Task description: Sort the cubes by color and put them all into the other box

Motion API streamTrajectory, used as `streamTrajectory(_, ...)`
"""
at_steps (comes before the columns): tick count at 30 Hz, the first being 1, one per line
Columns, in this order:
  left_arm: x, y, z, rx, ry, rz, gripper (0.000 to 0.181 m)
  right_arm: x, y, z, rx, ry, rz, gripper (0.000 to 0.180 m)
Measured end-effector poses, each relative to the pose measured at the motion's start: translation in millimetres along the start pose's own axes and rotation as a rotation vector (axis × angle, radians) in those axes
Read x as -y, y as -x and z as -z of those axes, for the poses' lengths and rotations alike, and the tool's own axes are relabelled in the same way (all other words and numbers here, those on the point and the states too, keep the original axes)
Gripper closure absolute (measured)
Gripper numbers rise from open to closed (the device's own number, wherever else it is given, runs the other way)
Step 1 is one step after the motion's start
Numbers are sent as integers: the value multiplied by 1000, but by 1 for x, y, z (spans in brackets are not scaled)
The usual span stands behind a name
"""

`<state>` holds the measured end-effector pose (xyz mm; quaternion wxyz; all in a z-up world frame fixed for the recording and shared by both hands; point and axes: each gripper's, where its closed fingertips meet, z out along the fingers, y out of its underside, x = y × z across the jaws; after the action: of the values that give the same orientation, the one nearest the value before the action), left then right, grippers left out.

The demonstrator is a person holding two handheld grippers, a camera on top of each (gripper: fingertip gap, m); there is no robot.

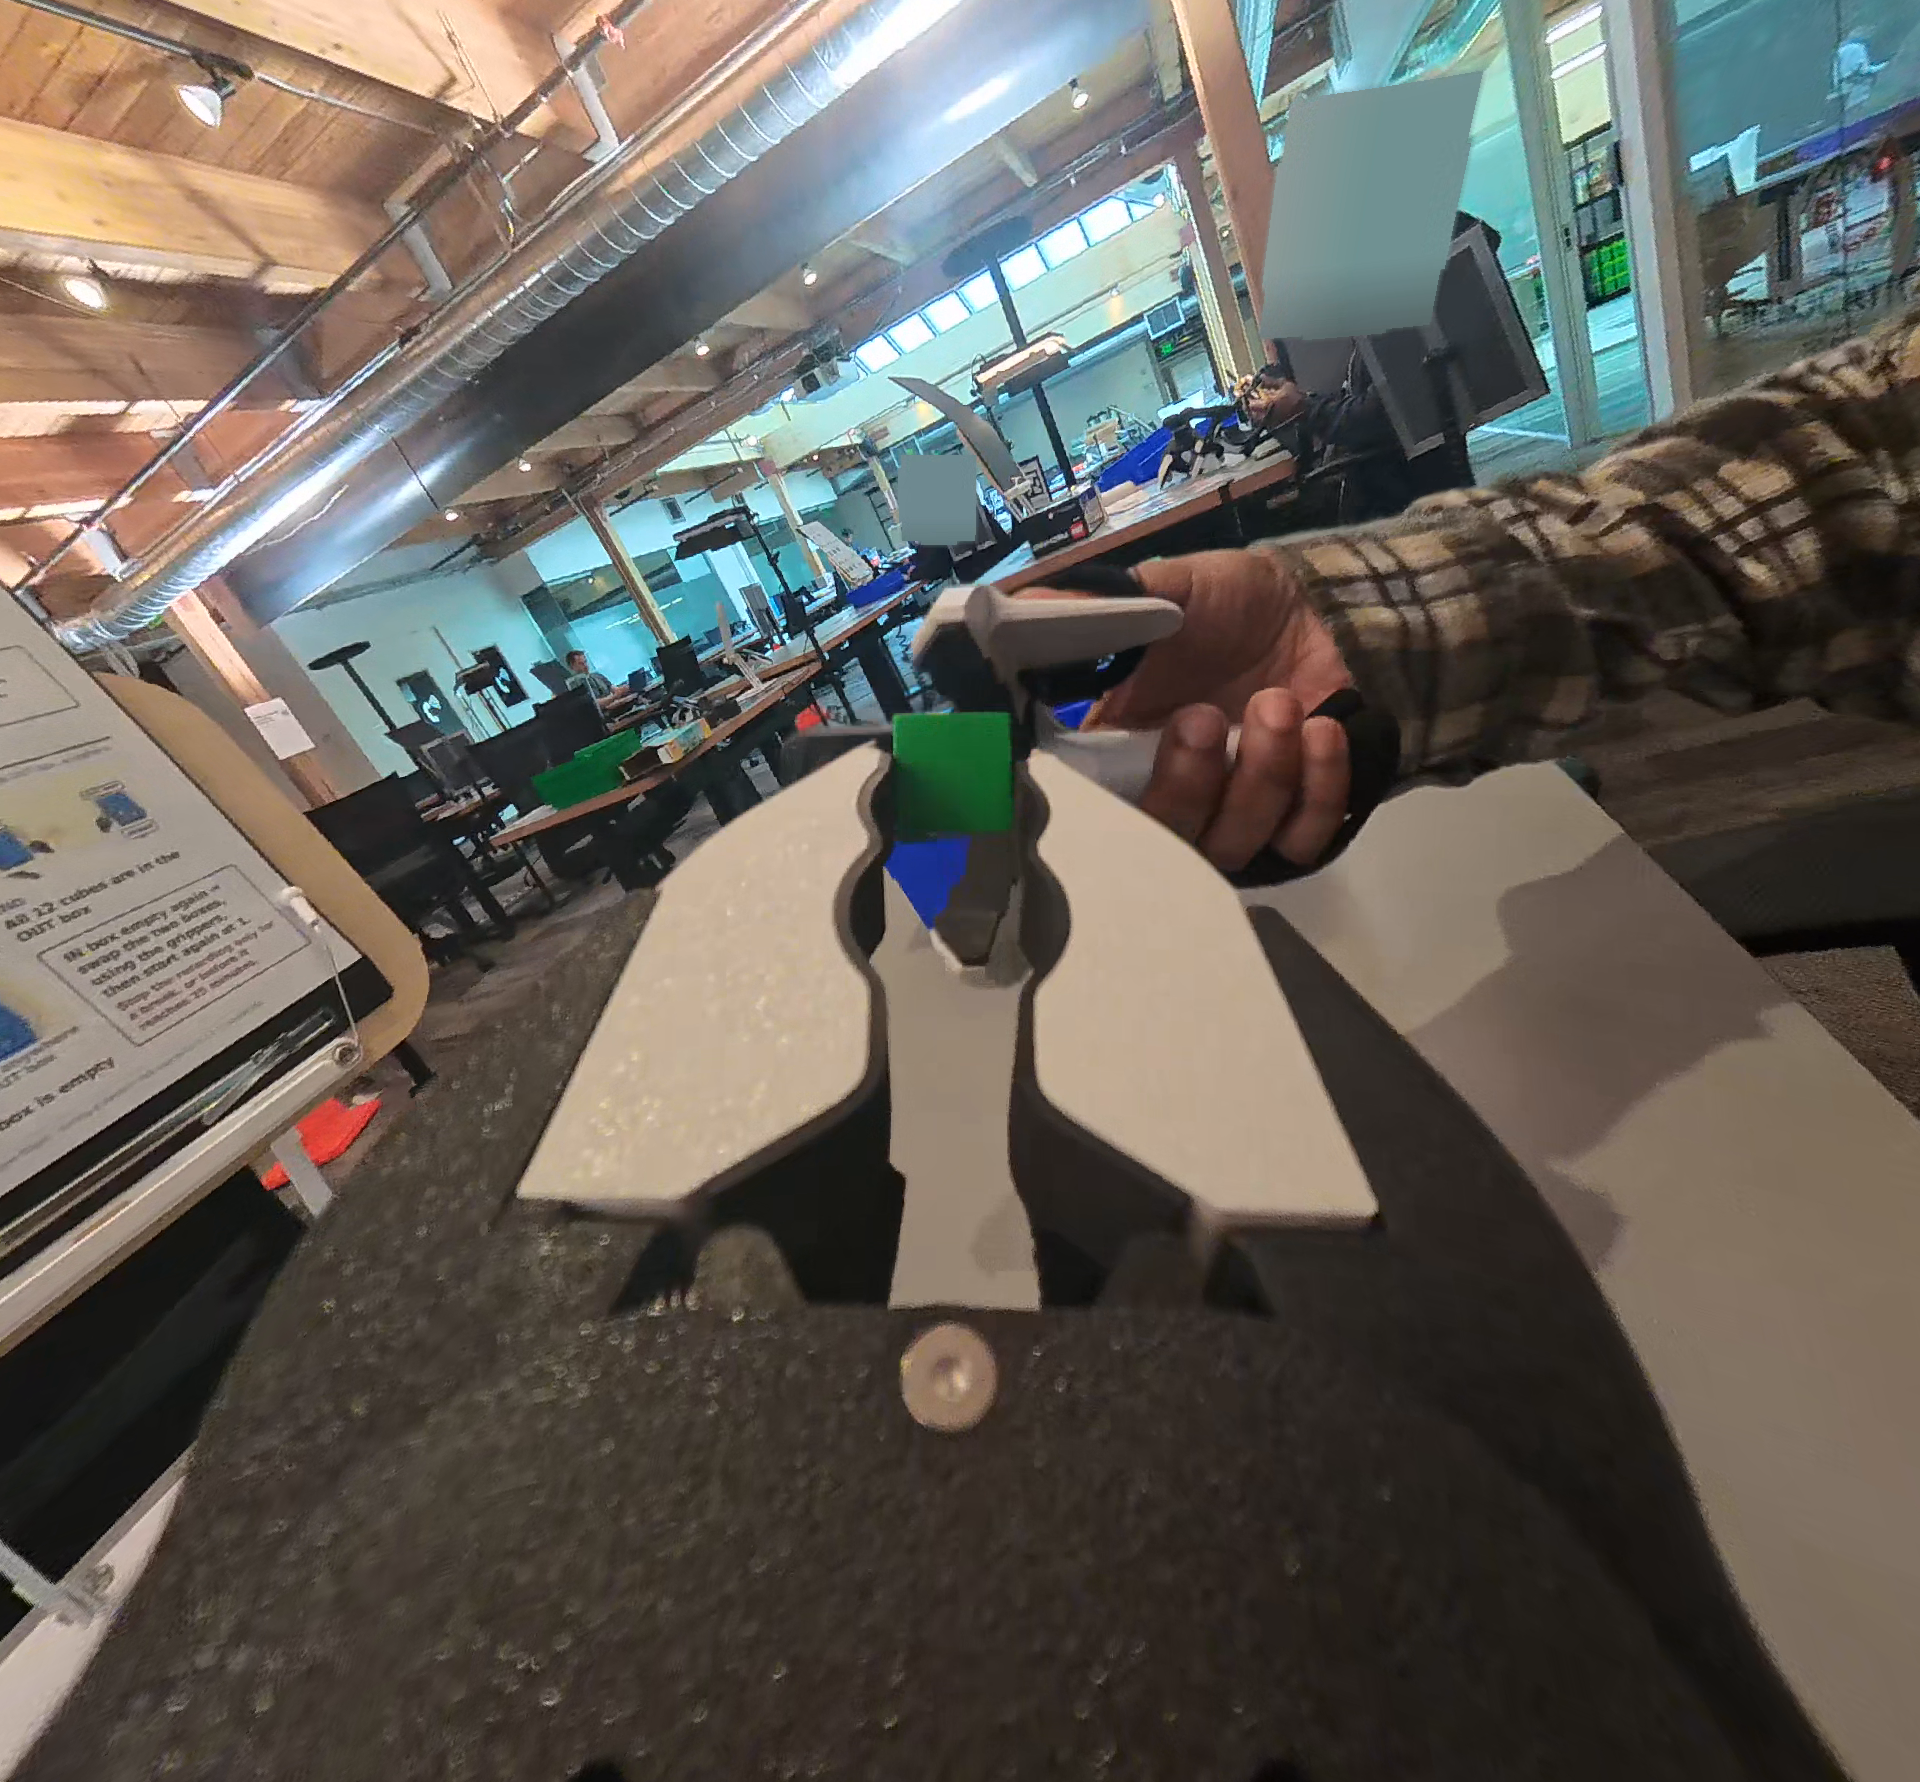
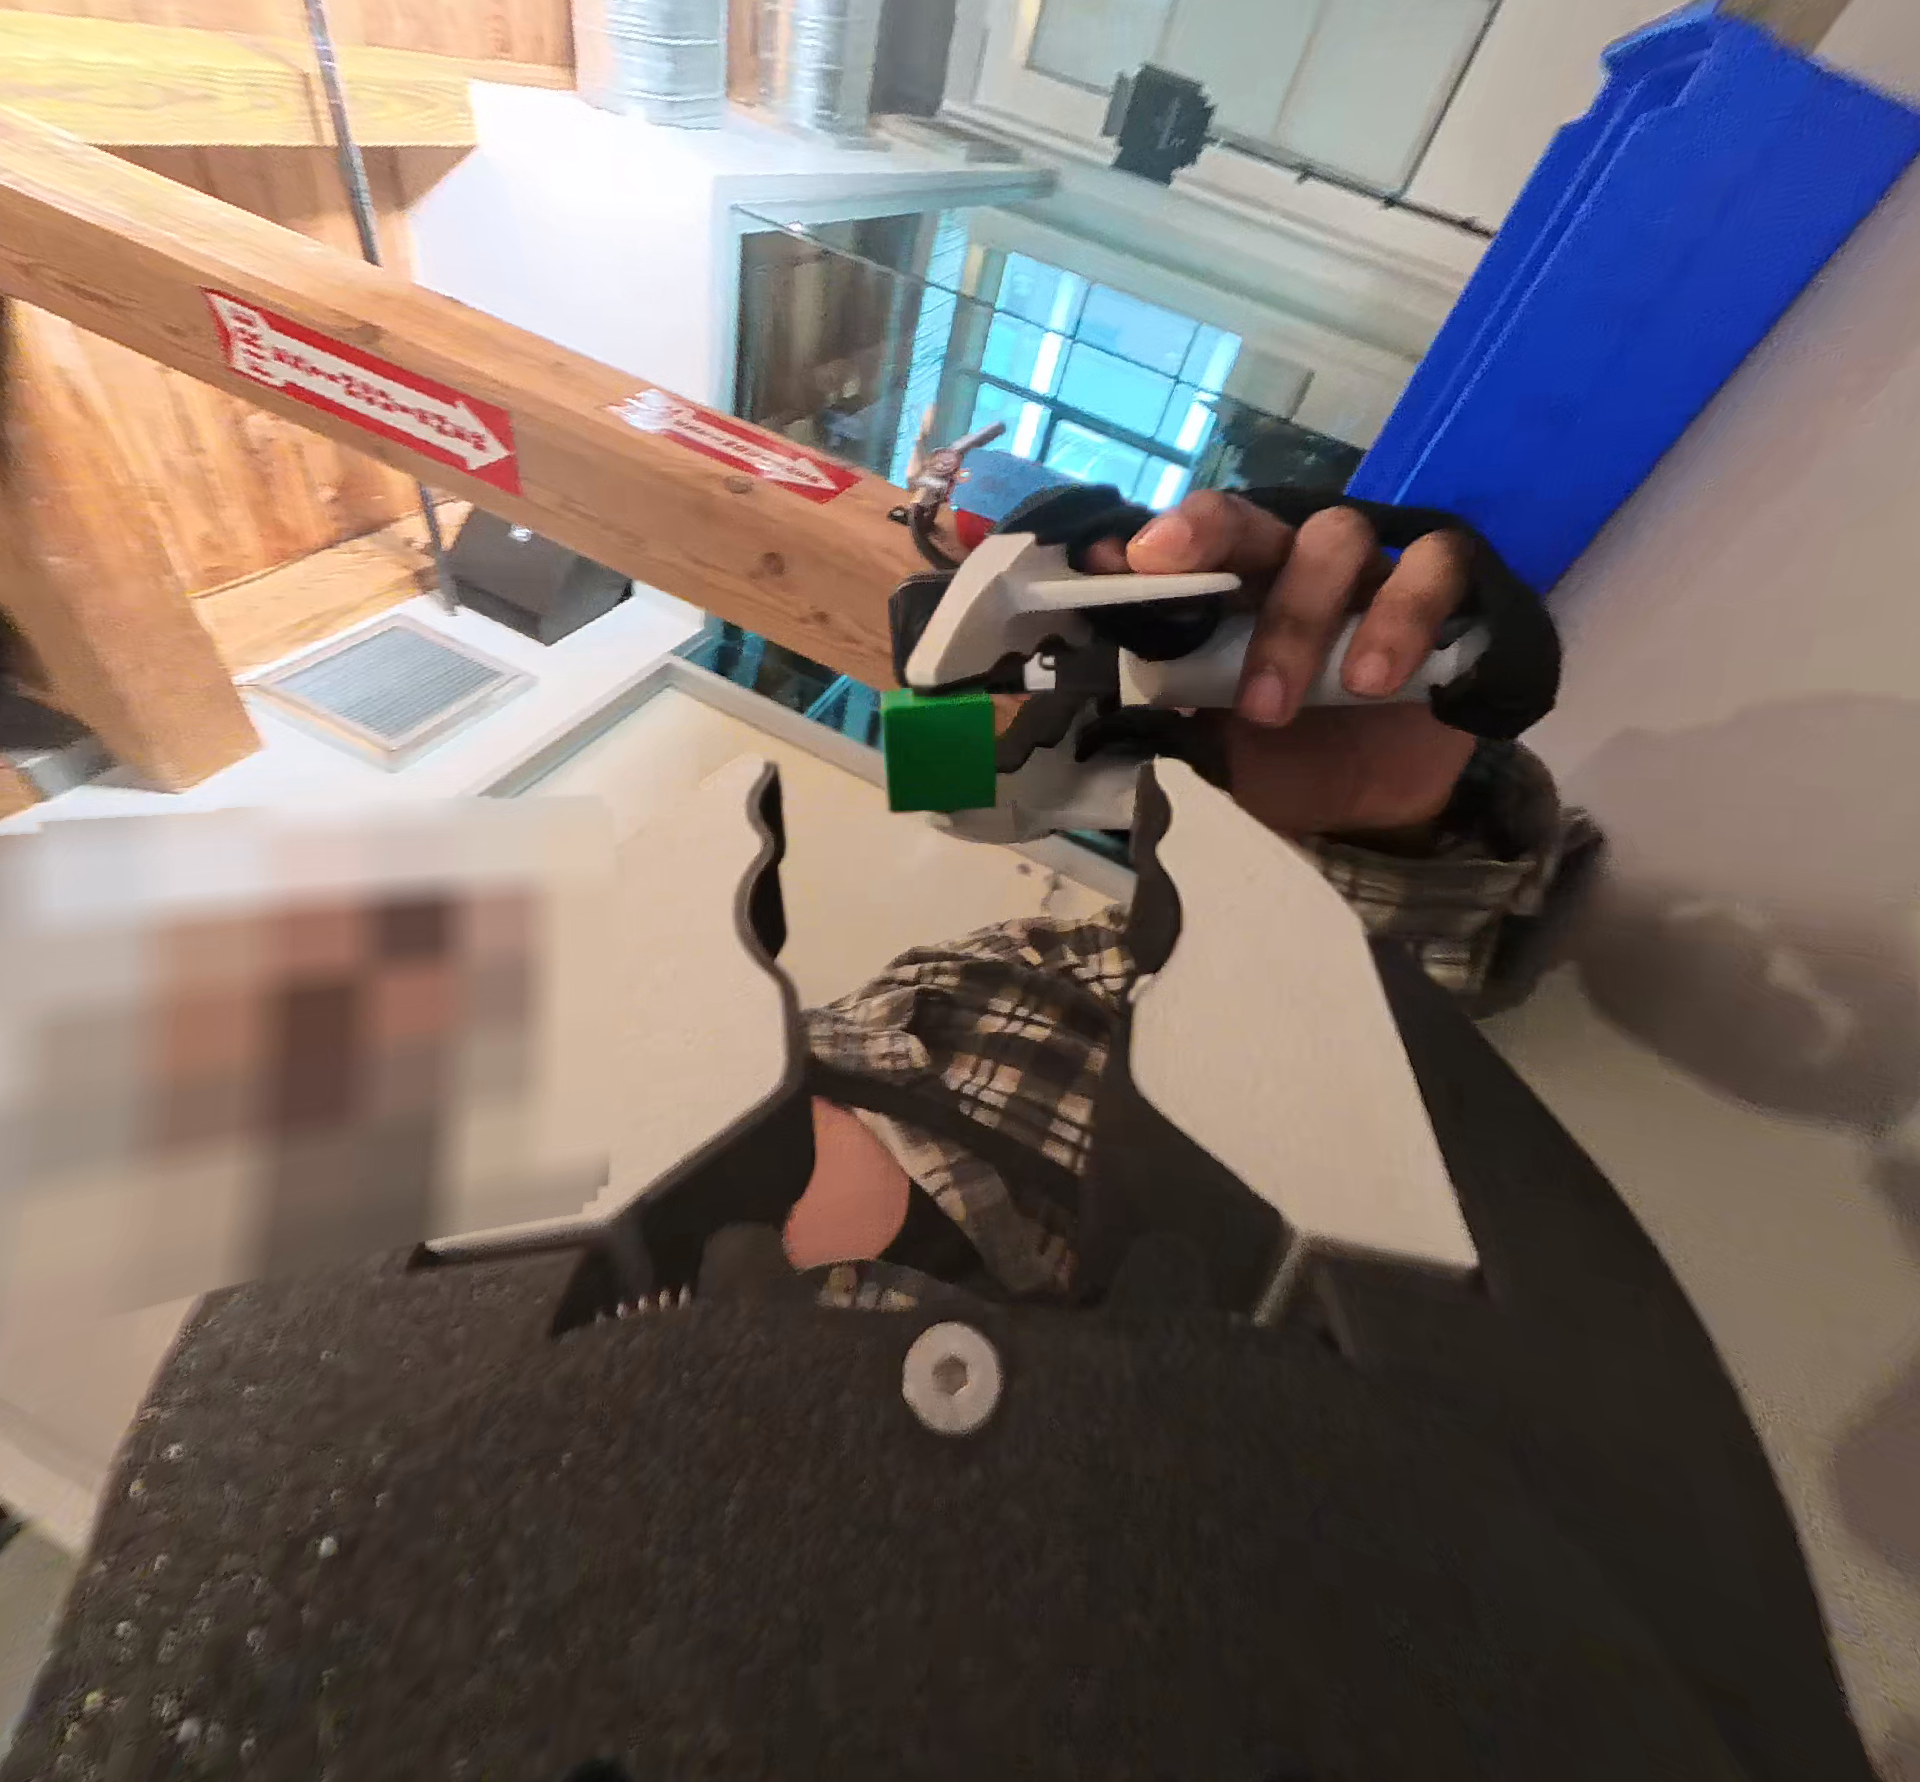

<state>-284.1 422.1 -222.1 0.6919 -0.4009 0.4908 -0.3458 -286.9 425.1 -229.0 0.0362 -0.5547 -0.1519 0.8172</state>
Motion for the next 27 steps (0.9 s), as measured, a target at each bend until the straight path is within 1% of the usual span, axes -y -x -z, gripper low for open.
streamTrajectory(1, 1, 0, 1, 0, -9, 3, 160, -1, -2, -2, 23, 8, -15, 116)
streamTrajectory(7, -9, -4, 0, -6, 14, -19, 160, -3, 3, -14, 148, 50, -58, 150)
streamTrajectory(8, -8, -4, 0, -5, 7, -17, 160, -3, 2, -15, 138, 56, -63, 155)
streamTrajectory(13, -12, -4, -1, 6, 34, 0, 158, 1, 0, -8, 61, 44, -16, 158)
streamTrajectory(15, -15, -6, -2, 5, 46, 19, 150, 5, 7, 4, 22, 22, 11, 158)
streamTrajectory(17, -18, -5, -5, 13, 66, 45, 137, 12, 17, 24, -60, -11, 64, 158)
streamTrajectory(19, -25, -6, -6, 18, 89, 75, 123, 21, 31, 58, -209, -51, 149, 158)
streamTrajectory(20, -29, -6, -7, 17, 100, 94, 118, 27, 37, 81, -334, -69, 213, 158)
streamTrajectory(22, -35, -6, -8, 18, 114, 127, 111, 38, 51, 140, -632, -101, 345, 158)
streamTrajectory(25, -41, -11, -12, 4, 117, 162, 111, 45, 79, 246, -1087, -130, 460, 158)
streamTrajectory(27, -47, -15, -15, 2, 131, 157, 114, 36, 91, 310, -1335, -113, 451, 158)
